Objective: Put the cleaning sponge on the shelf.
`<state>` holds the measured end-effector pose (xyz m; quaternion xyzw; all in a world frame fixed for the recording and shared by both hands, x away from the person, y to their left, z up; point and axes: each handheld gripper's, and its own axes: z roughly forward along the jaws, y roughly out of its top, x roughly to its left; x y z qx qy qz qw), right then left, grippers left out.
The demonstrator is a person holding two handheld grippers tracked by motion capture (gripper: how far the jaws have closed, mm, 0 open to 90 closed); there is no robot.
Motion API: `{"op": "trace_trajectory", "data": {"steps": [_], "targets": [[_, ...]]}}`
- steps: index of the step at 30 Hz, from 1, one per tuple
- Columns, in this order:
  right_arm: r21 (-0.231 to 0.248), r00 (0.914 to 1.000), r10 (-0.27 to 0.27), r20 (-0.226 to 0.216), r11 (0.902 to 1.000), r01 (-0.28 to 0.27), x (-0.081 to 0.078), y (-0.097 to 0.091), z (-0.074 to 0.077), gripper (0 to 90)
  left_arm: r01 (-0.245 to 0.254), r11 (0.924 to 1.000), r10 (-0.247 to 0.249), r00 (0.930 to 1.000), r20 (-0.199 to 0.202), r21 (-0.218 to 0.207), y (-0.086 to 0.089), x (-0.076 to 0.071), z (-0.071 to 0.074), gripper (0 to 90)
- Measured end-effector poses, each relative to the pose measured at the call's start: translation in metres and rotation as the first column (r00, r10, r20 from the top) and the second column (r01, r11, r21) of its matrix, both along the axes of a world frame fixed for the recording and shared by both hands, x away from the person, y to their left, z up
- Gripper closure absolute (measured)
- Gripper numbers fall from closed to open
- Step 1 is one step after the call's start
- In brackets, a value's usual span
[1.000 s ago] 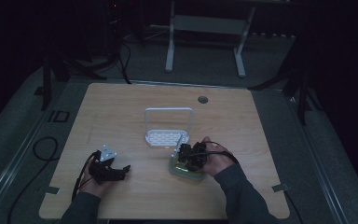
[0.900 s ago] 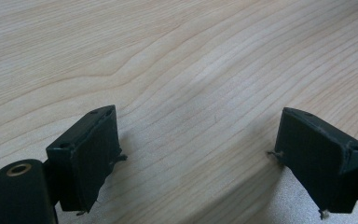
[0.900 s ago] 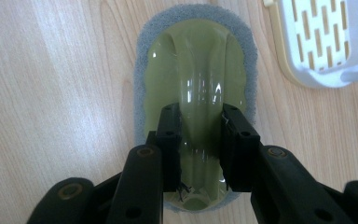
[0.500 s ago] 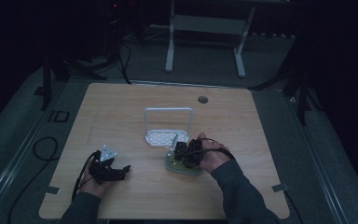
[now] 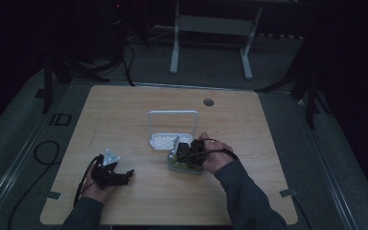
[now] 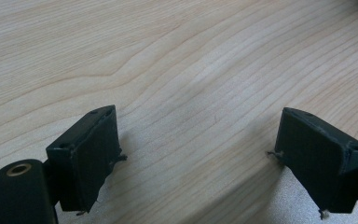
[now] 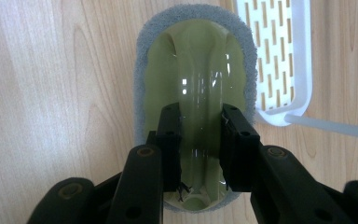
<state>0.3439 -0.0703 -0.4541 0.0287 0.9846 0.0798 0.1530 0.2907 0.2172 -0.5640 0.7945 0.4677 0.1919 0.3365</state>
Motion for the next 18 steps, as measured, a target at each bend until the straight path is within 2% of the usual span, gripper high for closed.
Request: {"op": "trace_trajectory", "data": {"steps": [7,18], "targets": [[0.009,0.9998,0.019,0.008,0.9998,-0.019,0.002,0.002,0.001,71.6,0.001,1.0,-0.001,1.0,0.0,0.0,0.0,0.0,0.0,13.8],[0.031,0.9978,0.048,0.045,0.9983,-0.05,0.01,0.003,0.001,71.7,0.001,1.0,-0.001,1.0,0.001,0.001,0.0,0.0,0.0,13.7]]}}
